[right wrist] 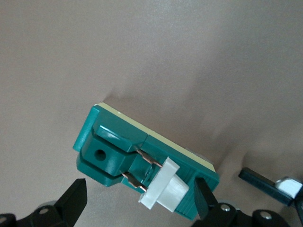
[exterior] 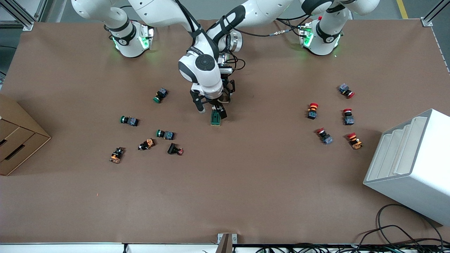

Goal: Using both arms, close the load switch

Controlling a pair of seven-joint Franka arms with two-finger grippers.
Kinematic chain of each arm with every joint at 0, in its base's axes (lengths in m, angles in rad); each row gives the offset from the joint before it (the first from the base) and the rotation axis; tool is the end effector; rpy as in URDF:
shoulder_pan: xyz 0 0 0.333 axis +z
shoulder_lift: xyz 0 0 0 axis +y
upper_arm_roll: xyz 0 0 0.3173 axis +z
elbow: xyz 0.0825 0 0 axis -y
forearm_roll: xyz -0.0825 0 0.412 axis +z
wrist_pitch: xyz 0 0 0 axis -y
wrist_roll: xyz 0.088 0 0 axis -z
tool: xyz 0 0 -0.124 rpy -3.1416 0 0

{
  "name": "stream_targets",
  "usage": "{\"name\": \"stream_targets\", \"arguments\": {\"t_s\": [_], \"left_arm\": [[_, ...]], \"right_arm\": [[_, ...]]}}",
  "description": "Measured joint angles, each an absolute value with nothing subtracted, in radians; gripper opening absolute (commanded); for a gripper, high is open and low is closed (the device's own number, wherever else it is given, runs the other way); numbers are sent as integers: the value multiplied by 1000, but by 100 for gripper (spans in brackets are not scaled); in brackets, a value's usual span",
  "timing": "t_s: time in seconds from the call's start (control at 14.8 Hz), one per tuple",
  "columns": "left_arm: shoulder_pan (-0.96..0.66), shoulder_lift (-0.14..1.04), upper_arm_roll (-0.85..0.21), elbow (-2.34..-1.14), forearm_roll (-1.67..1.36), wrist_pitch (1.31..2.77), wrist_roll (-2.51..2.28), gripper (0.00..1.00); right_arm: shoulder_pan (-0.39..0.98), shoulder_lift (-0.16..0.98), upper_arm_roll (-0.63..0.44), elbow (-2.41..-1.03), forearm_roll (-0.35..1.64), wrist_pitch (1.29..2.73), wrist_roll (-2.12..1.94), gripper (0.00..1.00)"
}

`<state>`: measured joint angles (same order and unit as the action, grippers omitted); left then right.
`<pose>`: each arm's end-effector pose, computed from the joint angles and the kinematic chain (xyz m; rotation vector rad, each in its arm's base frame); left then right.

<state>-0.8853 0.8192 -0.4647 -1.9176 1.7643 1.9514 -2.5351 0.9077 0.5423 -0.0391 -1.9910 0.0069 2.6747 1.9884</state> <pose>0.2010 -0.5729 0.0538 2.7403 -0.0655 1.5028 0.4148 0.4903 0.1611 -2.5453 1.5935 -0.0544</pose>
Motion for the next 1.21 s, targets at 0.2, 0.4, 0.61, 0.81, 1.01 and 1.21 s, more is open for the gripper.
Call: {"name": "stream_targets", "arguments": {"t_s": [0.2, 0.4, 0.61, 0.81, 1.01, 1.21], "left_arm": [[-891, 826, -464, -1910, 1764, 1938, -2542, 99], [-891, 827, -464, -1909, 1764, 1937, -2543, 99], [-891, 827, -464, -1909, 1764, 1937, -2543, 99], [-891, 827, -464, -1908, 1764, 1937, -2544, 99], [-891, 828, -464, -1907, 1764, 1937, -2544, 99], [-891, 828, -464, -1907, 1764, 1937, -2544, 99]], "right_arm": [[908, 542, -42, -1990, 7, 2675, 1977, 100], [908, 542, -46, -1986, 7, 2676, 1975, 100], [907, 542, -47, -1980, 7, 2674, 1975, 100], [904, 536, -47, -1974, 7, 2661, 1976, 100], [888, 520, -45, -1963, 9, 2641, 1976, 100], [842, 523, -54, -1925, 8, 2660, 1957, 100]]}}
